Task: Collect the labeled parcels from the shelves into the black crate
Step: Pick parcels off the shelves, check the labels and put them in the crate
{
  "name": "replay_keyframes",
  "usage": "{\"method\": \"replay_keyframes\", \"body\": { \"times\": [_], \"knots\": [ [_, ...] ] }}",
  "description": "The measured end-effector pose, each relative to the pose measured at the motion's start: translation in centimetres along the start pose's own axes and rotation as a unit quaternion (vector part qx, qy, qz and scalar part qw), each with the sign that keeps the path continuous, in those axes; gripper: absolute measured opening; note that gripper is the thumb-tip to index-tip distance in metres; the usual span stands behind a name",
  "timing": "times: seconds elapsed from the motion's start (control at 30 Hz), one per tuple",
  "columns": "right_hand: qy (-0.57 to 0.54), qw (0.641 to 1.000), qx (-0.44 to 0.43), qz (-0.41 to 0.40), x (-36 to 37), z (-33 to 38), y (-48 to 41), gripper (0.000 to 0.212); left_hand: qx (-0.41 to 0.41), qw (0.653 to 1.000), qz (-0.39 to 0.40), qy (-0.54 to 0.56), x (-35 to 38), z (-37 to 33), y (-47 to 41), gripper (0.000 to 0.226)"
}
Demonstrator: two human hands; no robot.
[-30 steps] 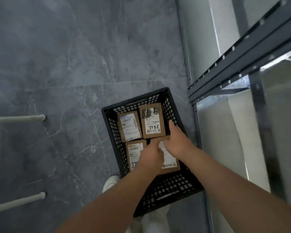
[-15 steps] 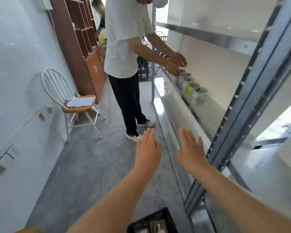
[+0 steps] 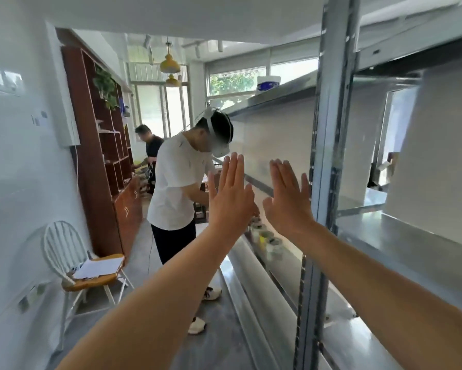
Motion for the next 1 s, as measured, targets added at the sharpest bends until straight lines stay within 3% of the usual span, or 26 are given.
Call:
{"method": "replay_keyframes", "body": {
  "times": [0.17,0.4,0.6,1.0],
  "knots": [
    [0.046,0.996,0.043,-0.059,-2.8,-0.6,-1.7,0.074,0.060,0.998,-0.001,0.008,-1.3,-1.3,-2.6,0.062],
    [0.075,0.986,0.140,-0.044,-1.4,-1.3,-0.5,0.074,0.108,0.994,0.019,0.031,-0.2,-1.2,-2.7,0.062],
    [0.149,0.974,0.147,-0.083,-3.1,-0.8,2.1,0.067,0.180,0.978,0.053,0.086,1.3,-5.1,-1.1,0.060],
    [0.297,0.900,0.317,-0.031,-8.9,-7.7,16.1,0.075,0.254,0.915,0.134,0.284,3.7,-16.0,8.2,0.058]
  ]
}}
Point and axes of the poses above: each hand's wrist, its own y-axis away from the middle knuckle, its own x-axis out of the palm, z = x × y, the point moved 10 cm from there along -y, towards the middle knuckle, and after that the axes turned 6 degrees about y, right-handed, at the moved point
